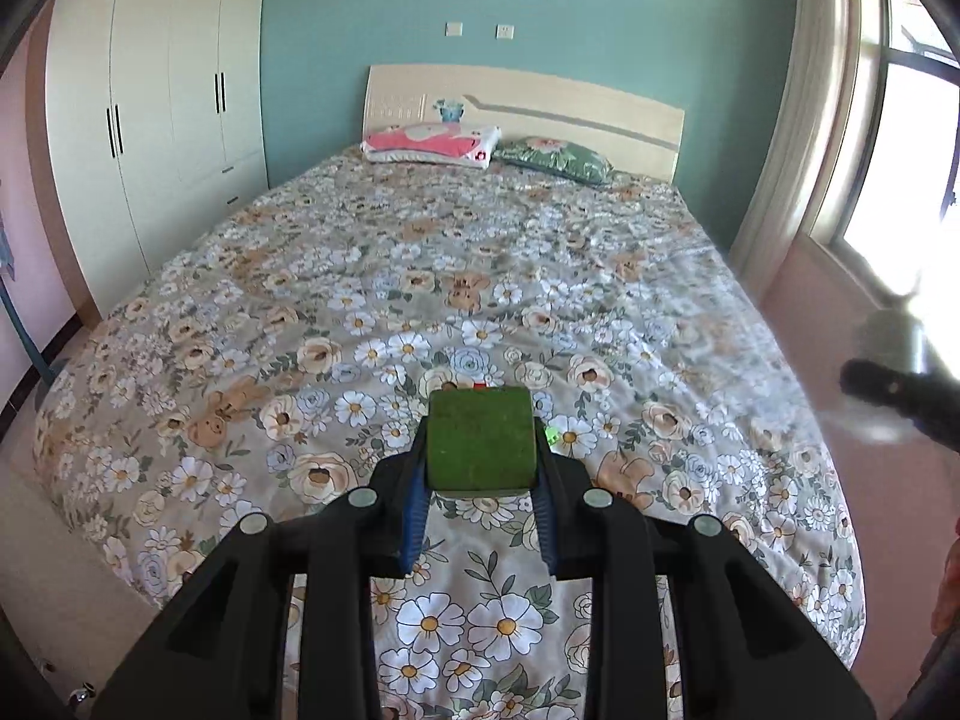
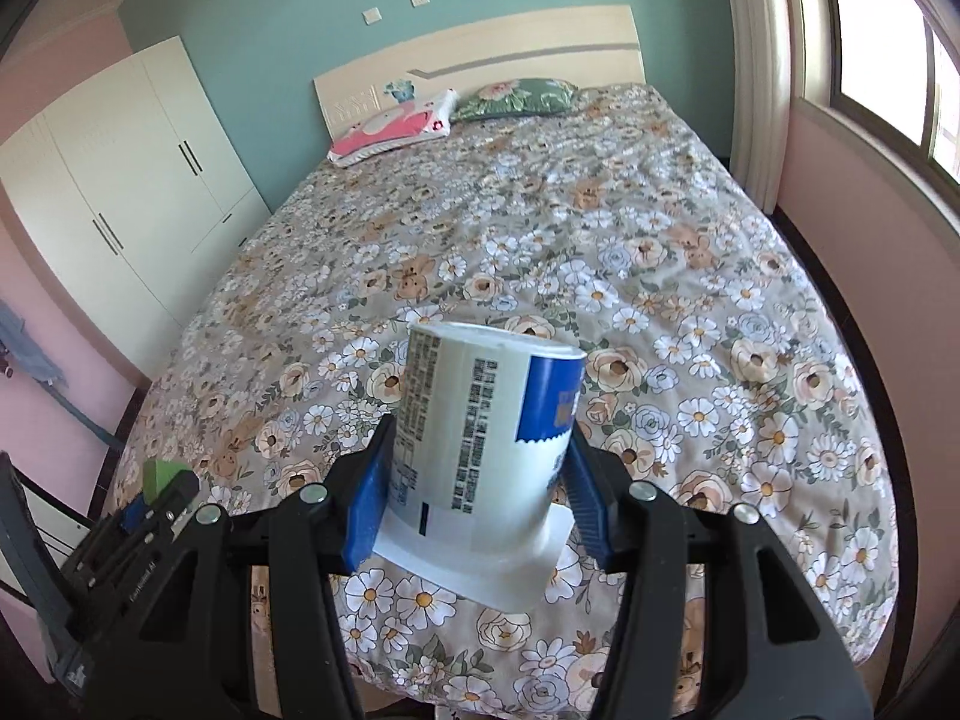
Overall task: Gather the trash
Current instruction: 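Lift the yogurt cup with the right tool while the left tool lifts the green sponge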
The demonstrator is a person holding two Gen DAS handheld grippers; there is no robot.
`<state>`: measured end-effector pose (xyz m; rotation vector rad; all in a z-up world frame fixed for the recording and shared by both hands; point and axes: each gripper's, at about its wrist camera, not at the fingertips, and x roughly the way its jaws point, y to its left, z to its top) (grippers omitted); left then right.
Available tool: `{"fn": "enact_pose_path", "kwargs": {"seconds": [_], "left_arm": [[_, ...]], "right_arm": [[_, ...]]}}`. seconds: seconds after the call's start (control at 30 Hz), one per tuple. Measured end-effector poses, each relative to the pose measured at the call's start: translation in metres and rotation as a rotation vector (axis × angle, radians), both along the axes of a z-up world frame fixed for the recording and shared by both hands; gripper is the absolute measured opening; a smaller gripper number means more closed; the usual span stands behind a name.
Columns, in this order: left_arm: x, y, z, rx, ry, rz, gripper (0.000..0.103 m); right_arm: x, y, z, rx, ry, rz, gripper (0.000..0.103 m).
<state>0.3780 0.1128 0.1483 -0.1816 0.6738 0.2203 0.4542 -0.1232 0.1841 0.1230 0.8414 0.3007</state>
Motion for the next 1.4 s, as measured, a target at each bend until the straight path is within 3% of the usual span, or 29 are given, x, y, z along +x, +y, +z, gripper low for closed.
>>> {"fn": "enact_pose_path", "kwargs": {"seconds": [0.23, 0.33, 0.67, 0.83, 1.03, 1.2, 1.4], "left_arm": [[-0.074, -0.018, 0.089, 0.089, -0.162, 0.005, 0.032], [-0.104, -0.024, 0.114, 0.109, -0.216, -0.002, 0.032], [-0.191, -0.045, 0.15, 0.217, -0.32, -0.067, 0.032], [-0.222, -0.053, 0.148, 0.255, -0.315, -0.139, 0.032], [-0.249, -0.068, 0.132, 0.326, -0.247, -0.249, 0.032], [-0.266, -0.077, 0.101, 0.354, -0.168, -0.354, 0.032], [-0.276, -0.078, 0.05, 0.338, -0.072, -0.441, 0.032]], "right_arm": [[-0.085, -0.02, 0.072, -0.051, -0.151, 0.039, 0.054], [-0.118, -0.032, 0.094, -0.067, -0.198, 0.047, 0.054], [-0.217, -0.068, 0.129, -0.094, -0.305, 0.11, 0.054], [-0.263, -0.075, 0.127, -0.139, -0.327, 0.179, 0.054], [-0.31, -0.072, 0.115, -0.203, -0.319, 0.27, 0.054], [-0.34, -0.066, 0.091, -0.236, -0.293, 0.348, 0.054], [-0.356, -0.058, 0.039, -0.271, -0.234, 0.412, 0.054]]}}
